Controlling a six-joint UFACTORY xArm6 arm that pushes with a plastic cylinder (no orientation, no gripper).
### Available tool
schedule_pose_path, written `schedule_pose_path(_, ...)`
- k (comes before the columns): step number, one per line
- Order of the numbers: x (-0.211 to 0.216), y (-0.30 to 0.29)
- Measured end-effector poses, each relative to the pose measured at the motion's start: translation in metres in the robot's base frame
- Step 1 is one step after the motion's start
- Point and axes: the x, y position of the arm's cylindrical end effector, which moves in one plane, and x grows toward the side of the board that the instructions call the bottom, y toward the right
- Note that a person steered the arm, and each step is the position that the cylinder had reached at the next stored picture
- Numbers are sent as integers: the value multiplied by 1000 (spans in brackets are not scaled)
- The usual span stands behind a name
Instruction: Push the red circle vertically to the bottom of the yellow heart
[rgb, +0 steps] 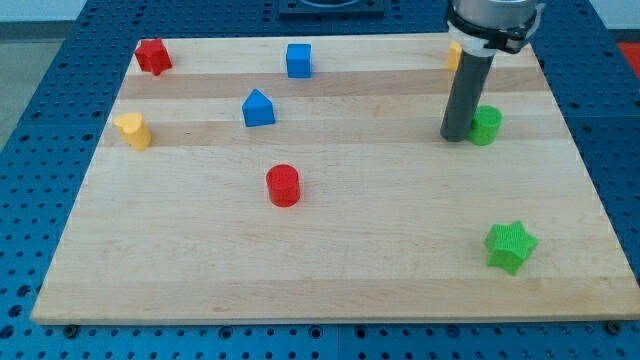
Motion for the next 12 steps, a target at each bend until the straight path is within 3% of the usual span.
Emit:
schedule_pose_path(2,0,-9)
schedule_pose_path(5,73,-156)
schedule_pose_path(6,97,-234)
schedule_pose_path(7,99,-247)
schedule_pose_path(8,67,-230)
schedule_pose_path(9,66,-271)
schedule_pose_path(10,120,-346)
schedule_pose_path(11,143,-376)
schedule_pose_path(12,123,-356)
